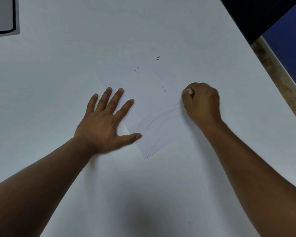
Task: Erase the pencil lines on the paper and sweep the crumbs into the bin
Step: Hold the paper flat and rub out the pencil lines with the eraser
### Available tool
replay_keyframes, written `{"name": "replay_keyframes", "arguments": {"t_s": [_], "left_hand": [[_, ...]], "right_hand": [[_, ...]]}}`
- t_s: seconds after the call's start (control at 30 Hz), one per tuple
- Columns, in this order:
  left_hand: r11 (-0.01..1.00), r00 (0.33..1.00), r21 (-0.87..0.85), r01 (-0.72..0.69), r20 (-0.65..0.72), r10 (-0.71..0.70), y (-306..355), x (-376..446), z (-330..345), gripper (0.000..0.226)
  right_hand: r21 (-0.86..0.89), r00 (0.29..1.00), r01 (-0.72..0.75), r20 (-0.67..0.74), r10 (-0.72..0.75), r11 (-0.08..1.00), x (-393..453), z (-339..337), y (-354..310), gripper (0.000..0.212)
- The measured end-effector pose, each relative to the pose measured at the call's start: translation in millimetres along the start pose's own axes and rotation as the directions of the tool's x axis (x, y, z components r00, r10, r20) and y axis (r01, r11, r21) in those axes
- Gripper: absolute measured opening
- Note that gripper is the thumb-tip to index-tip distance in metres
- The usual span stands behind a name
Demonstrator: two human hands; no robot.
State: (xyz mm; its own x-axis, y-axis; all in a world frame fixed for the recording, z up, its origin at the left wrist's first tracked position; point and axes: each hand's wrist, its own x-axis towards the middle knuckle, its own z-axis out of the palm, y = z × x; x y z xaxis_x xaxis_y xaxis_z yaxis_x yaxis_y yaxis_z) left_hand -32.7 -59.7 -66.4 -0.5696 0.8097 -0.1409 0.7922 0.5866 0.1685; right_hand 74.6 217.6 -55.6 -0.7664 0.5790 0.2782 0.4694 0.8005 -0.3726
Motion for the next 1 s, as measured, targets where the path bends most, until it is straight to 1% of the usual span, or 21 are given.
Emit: {"name": "replay_keyframes", "arguments": {"t_s": [0.03, 0.07, 0.13, 0.2, 0.27, 0.33, 0.37, 0.43, 0.47, 0.57, 0.63, 0.67, 0.73, 0.8, 0.87, 1.0], "left_hand": [[1.0, 1.0, 0.0, -0.001, 0.001, 0.001, 0.1, 0.0, 0.0, 0.104], [1.0, 1.0, -0.003, -0.002, -0.001, 0.002, 0.1, -0.2, 0.2, 0.104], [1.0, 1.0, -0.007, -0.003, -0.009, 0.003, 0.1, -0.3, 0.3, 0.104], [1.0, 1.0, -0.006, -0.005, -0.016, 0.005, -0.5, -0.5, 0.5, 0.104], [1.0, 1.0, -0.009, -0.006, -0.019, 0.006, -0.2, -0.5, 0.5, 0.104], [1.0, 1.0, -0.018, -0.006, -0.02, 0.005, 0.6, -0.4, 0.1, 0.104], [1.0, 1.0, -0.022, -0.006, -0.018, 0.005, 0.8, -0.6, -0.2, 0.105], [1.0, 1.0, -0.026, -0.005, -0.017, 0.004, 1.3, -1.0, -0.4, 0.105], [1.0, 1.0, -0.026, -0.005, -0.018, 0.004, 1.3, -1.1, -0.4, 0.105], [1.0, 1.0, -0.029, -0.008, -0.026, 0.007, 1.2, -1.2, 0.6, 0.104], [1.0, 1.0, -0.029, -0.009, -0.027, 0.008, 0.7, -1.1, 0.7, 0.104], [1.0, 1.0, -0.029, -0.008, -0.028, 0.007, 0.8, -0.8, 0.6, 0.104], [1.0, 1.0, -0.027, -0.007, -0.027, 0.006, 1.1, -0.4, 0.4, 0.104], [1.0, 1.0, -0.026, -0.008, -0.025, 0.007, 1.0, -1.1, 0.4, 0.104], [1.0, 1.0, -0.025, -0.007, -0.028, 0.006, 1.2, -1.7, 0.4, 0.104], [1.0, 1.0, -0.025, -0.005, -0.025, 0.004, 1.2, -1.2, 0.3, 0.103]], "right_hand": [[0.007, 1.0, -0.027, 0.007, 0.027, 1.0, 5.2, -2.7, 4.2, 0.031], [0.028, 1.0, -0.018, 0.013, 0.017, 0.999, 6.1, -2.6, 3.1, 0.031], [0.08, 0.997, 0.069, 0.033, -0.072, 0.994, -3.3, 1.2, -11.5, 0.027], [0.138, 0.987, 0.13, 0.08, -0.142, 0.982, -19.3, 6.9, -27.4, 0.026], [0.138, 0.984, 0.149, 0.079, -0.161, 0.979, -25.3, 7.6, -27.7, 0.03], [0.061, 0.993, 0.113, 0.02, -0.114, 0.992, -14.8, 5.4, -12.0, 0.033], [0.027, 0.998, 0.066, 0.011, -0.067, 0.997, -7.1, 2.3, -2.3, 0.033], [0.019, 1.0, -0.018, 0.006, 0.018, 1.0, 3.4, -3.9, 10.3, 0.031], [0.033, 1.0, -0.011, 0.0, 0.011, 0.999, 2.9, -4.0, 8.8, 0.031], [0.114, 0.993, 0.108, 0.044, -0.113, 0.988, -19.0, 1.8, -19.2, 0.031], [0.141, 0.985, 0.15, 0.059, -0.16, 0.979, -29.1, 3.5, -23.0, 0.028], [0.116, 0.988, 0.141, 0.042, -0.146, 0.983, -26.0, 2.0, -16.4, 0.027], [0.038, 0.997, 0.076, -0.005, -0.076, 0.996, -11.8, -1.5, 3.5, 0.03], [0.017, 1.0, -0.002, 0.001, 0.002, 1.0, 1.0, -5.5, 18.4, 0.027], [0.062, 0.998, -0.053, 0.03, 0.051, 0.997, 7.0, -9.2, 22.4, 0.025], [0.274, 0.988, -0.152, 0.016, 0.154, 0.95, 8.2, -24.2, 15.2, 0.019]]}}
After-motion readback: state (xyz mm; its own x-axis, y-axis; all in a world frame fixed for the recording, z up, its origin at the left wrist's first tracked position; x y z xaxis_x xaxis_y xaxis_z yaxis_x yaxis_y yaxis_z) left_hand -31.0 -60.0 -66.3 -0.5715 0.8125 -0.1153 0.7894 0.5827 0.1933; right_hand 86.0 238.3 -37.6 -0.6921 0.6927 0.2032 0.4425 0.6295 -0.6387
